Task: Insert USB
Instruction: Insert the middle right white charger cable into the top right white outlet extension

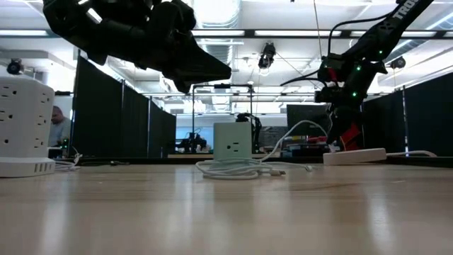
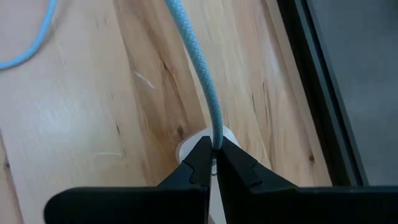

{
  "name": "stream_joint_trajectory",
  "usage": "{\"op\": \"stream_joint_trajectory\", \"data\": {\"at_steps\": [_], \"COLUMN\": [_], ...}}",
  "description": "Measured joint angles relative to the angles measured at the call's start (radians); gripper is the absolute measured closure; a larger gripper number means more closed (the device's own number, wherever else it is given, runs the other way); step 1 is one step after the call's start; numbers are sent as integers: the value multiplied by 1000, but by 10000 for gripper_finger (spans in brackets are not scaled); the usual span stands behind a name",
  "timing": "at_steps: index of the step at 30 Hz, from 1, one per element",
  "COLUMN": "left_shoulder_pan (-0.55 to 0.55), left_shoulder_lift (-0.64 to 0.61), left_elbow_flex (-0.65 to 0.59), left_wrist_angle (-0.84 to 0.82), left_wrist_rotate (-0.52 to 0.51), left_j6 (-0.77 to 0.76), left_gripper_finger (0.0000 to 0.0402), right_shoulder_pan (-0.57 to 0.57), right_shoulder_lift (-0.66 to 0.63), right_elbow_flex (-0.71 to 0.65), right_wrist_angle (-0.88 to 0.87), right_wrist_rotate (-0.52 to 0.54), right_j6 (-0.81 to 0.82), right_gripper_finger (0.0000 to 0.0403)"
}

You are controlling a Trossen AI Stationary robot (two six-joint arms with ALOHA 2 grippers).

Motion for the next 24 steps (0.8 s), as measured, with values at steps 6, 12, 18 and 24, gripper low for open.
{"op": "stream_joint_trajectory", "data": {"at_steps": [6, 12, 18, 24], "left_shoulder_pan": [-12, -28, -37, -40], "left_shoulder_lift": [0, 0, 0, 0], "left_elbow_flex": [0, 0, 0, 0], "left_wrist_angle": [0, 0, 0, 0], "left_wrist_rotate": [0, 0, 0, 0], "left_j6": [-7, -7, -7, -14], "left_gripper_finger": [337, 337, 337, 337], "right_shoulder_pan": [-2, -2, -3, -9], "right_shoulder_lift": [0, -2, 0, 0], "right_elbow_flex": [1, 2, 0, -1], "right_wrist_angle": [-3, -7, -9, -8], "right_wrist_rotate": [30, 103, 114, 113], "right_j6": [60, 129, 133, 138], "right_gripper_finger": [403, 403, 403, 403]}}
